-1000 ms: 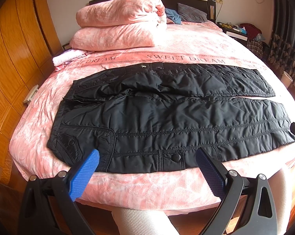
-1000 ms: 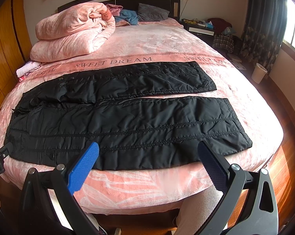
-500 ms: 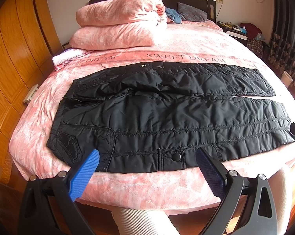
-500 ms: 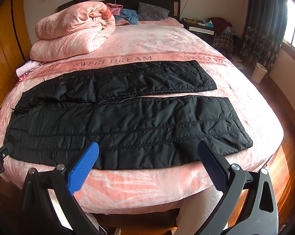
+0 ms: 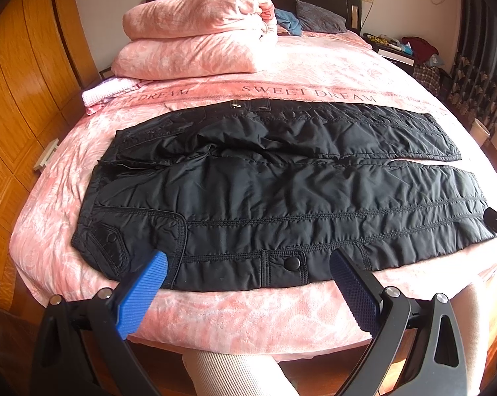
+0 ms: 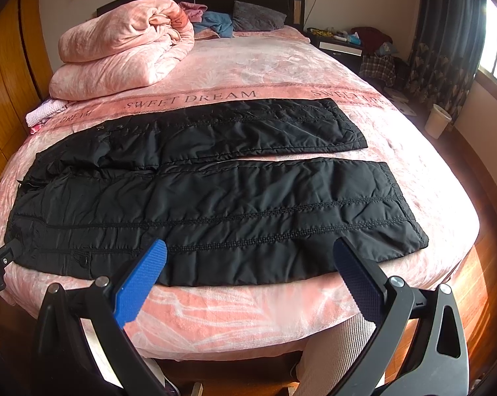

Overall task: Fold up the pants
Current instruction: 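Grasp the black pants' leg hems with both grippers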

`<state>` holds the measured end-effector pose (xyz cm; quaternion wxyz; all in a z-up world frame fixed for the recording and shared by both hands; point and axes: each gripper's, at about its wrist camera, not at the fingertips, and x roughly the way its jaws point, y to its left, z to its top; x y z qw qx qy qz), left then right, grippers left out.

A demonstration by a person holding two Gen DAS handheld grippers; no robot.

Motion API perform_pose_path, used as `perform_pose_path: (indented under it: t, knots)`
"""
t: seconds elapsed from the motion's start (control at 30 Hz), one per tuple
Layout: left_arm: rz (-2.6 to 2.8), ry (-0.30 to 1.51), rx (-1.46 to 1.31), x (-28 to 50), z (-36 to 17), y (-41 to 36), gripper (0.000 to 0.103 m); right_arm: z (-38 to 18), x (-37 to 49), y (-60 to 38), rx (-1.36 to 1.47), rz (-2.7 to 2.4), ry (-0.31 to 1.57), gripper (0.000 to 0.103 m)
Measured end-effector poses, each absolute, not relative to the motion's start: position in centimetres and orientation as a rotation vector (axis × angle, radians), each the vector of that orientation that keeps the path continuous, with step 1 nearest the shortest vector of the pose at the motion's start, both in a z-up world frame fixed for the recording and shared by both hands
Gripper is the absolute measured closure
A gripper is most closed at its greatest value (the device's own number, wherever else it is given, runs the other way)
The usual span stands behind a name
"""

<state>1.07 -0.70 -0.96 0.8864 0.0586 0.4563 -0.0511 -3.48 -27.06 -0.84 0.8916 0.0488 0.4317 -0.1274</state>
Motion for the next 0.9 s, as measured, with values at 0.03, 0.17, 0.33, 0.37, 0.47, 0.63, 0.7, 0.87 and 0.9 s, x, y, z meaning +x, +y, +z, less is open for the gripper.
perform_pose_path:
  t: [0.03, 0.17, 0.33, 0.37, 0.47, 0.63, 0.7, 0.87, 0.9]
  knots:
    - [-0.119, 0.953, 0.111, 1.3, -0.9, -0.7, 0.004, -1.0, -3.3, -27.2, 0.101, -0.260, 0.900, 0.002]
    - [-0.130, 1.004, 0.124, 3.1, -1.2, -1.1, 0.004, -1.1, -1.6, -28.3, 0.111, -0.230, 0.917, 0.002]
    - [-0.149, 1.060, 0.032, 7.8, -1.1, -1.1, 0.004, -0.6, 3.1, -30.4, 0.106, -0.129, 0.924, 0.002]
    - [-0.168, 1.071, 0.011, 9.2, -1.1, -1.2, 0.004, -0.5, 4.5, -31.0, 0.121, -0.087, 0.925, 0.002]
    - [-0.164, 1.092, 0.020, 13.6, -1.3, -2.1, 0.004, -0.7, 9.4, -32.6, 0.144, 0.016, 0.951, 0.002]
    - [-0.213, 1.150, 0.032, 21.8, -2.3, -4.4, 0.004, -2.0, 18.7, -34.6, 0.094, 0.186, 0.991, 0.002]
    - [-0.265, 1.186, 0.006, 25.2, -3.1, -5.4, 0.004, -3.3, 22.9, -35.1, 0.098, 0.285, 1.045, 0.002]
    - [-0.356, 1.244, 0.041, 33.0, -5.5, -8.3, 0.004, -6.9, 31.7, -36.4, 0.079, 0.419, 1.170, 0.002]
    - [-0.385, 1.256, 0.046, 34.2, -5.9, -8.9, 0.004, -7.4, 33.0, -36.5, 0.059, 0.427, 1.180, 0.002]
